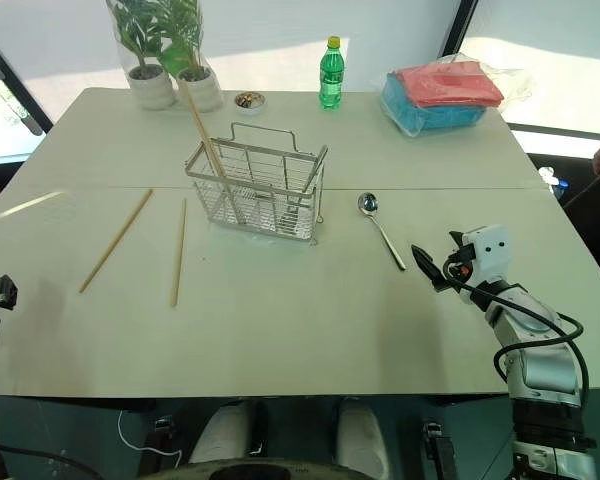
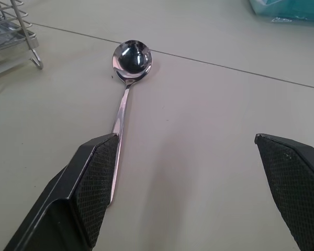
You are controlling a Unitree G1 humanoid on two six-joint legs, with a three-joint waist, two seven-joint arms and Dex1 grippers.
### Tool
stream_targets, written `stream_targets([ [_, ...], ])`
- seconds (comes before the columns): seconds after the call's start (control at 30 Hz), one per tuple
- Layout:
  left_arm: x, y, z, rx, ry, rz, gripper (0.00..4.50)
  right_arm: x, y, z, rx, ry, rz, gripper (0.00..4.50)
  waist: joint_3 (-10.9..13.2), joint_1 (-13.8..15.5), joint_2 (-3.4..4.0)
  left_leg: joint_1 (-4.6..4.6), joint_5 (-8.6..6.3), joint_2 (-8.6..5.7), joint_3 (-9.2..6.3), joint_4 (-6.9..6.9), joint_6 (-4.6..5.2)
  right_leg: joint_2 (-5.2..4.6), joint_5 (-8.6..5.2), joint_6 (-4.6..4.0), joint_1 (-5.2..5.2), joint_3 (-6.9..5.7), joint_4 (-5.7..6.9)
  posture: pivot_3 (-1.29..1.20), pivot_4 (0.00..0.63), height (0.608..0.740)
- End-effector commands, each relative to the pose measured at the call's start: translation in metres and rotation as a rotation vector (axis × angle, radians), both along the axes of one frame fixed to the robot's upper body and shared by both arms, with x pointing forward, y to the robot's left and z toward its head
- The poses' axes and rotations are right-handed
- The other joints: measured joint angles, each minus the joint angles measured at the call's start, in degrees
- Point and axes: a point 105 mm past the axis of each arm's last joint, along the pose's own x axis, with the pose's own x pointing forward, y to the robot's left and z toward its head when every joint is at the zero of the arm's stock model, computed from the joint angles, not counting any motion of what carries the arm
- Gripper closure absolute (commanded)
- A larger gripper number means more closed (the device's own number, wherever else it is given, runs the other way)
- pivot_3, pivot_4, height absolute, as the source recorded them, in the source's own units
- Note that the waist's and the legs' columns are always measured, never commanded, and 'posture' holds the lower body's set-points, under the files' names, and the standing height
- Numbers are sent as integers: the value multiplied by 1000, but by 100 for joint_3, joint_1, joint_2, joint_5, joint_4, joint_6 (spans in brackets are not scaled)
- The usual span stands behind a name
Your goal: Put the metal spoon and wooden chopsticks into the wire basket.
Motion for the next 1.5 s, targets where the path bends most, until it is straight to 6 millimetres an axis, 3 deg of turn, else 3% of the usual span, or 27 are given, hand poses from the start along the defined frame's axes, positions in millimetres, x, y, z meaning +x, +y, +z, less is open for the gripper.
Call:
stream_targets([
  [0.03, 0, 4, 16, 58, -26, 0, 2, -1, -3, 13, -3, -49, -7, 191, 0, 0, 0, 0, 0, 0, 0, 0, 0, 0, 0, 0, 0, 0, 0, 0, 150, 723],
  [0.53, 5, 1, 24, 63, -31, -8, 2, -1, -3, 13, 4, -53, -15, 191, 0, -1, -1, 0, 0, 0, 2, 0, 0, 1, 0, 0, 2, 0, 2, 0, 150, 723],
  [0.83, 11, -11, 28, 75, -32, -47, 2, 3, -4, 22, -21, -64, -5, 191, 0, -1, -1, 0, 0, -1, 2, 1, 0, 1, 0, 0, 5, 0, 3, 0, 150, 723],
  [0.97, 29, -36, 54, 83, -94, -210, 2, 12, -3, 42, -61, -78, 12, 191, 0, 5, -1, 0, 1, -1, 2, 4, 0, 1, 0, 0, 5, 0, 4, 0, 150, 723],
  [1.23, 62, -132, 119, 116, -177, -841, 2, 35, 13, 78, -130, -20, 54, 191, 1, -5, 1, -5, 1, -2, 2, 3, 0, 4, 0, -1, -1, -1, 6, 0, 150, 723],
  [1.37, 68, -167, 141, 147, -163, -1058, 2, 43, 31, 74, -107, 77, 111, 191, 2, -12, 1, -4, 2, -5, 2, 0, 1, 8, 0, 0, 1, -1, 5, 0, 150, 723],
  [1.5, 68, -214, 153, 114, -109, -1334, 2, 52, 52, 47, -162, 209, 186, 191, 5, -21, 1, -6, 2, -4, 1, 2, 2, 16, 0, 0, 1, -1, 5, 0, 150, 723],
])
